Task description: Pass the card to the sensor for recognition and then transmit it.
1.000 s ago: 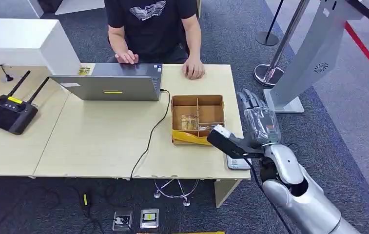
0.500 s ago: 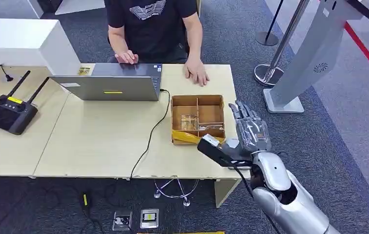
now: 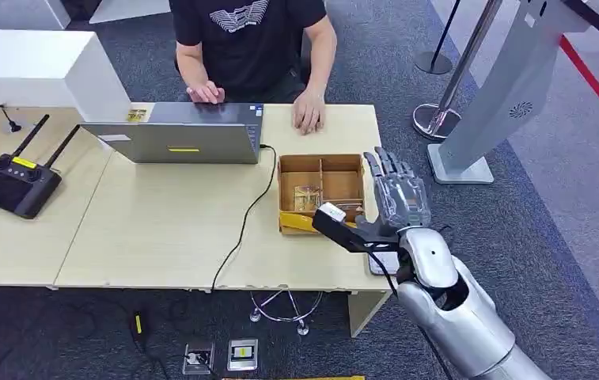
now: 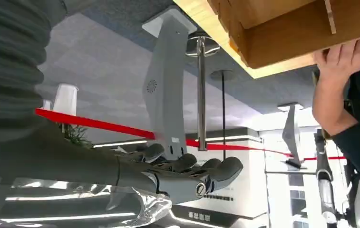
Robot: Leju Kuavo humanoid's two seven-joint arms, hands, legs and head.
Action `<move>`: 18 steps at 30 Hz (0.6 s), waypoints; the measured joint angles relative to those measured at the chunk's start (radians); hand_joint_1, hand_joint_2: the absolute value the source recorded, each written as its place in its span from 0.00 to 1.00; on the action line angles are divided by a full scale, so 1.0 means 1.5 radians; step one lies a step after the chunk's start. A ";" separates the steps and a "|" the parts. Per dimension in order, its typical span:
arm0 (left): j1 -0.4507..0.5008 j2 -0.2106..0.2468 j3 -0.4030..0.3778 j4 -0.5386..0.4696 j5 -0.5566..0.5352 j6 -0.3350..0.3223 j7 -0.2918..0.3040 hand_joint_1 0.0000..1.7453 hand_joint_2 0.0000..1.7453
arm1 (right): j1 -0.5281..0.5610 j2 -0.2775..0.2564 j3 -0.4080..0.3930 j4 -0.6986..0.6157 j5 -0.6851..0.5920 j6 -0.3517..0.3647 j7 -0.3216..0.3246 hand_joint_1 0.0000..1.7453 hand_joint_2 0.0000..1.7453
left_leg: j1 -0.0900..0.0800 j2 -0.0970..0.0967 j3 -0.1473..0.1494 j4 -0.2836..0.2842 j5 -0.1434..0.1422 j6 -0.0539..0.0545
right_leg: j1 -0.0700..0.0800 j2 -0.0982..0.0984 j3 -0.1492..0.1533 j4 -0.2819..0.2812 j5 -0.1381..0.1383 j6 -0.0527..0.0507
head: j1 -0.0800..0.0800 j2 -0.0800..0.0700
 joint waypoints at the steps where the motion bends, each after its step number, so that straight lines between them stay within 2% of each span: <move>1: 0.000 0.000 0.000 0.000 0.000 -0.002 -0.001 0.00 0.00 | 0.000 0.003 -0.002 0.007 0.001 0.000 -0.003 0.00 1.00 | 0.000 0.000 0.000 0.000 0.000 0.000 | 0.000 0.000 0.000 0.000 0.000 0.000 | 0.000 0.000; 18: 0.000 0.002 -0.001 0.000 -0.012 -0.005 -0.014 0.00 0.00 | -0.020 0.038 -0.014 0.113 -0.015 -0.023 -0.038 0.00 1.00 | 0.000 0.000 0.000 0.000 0.000 0.000 | 0.000 0.000 0.000 0.000 0.000 0.000 | 0.000 0.000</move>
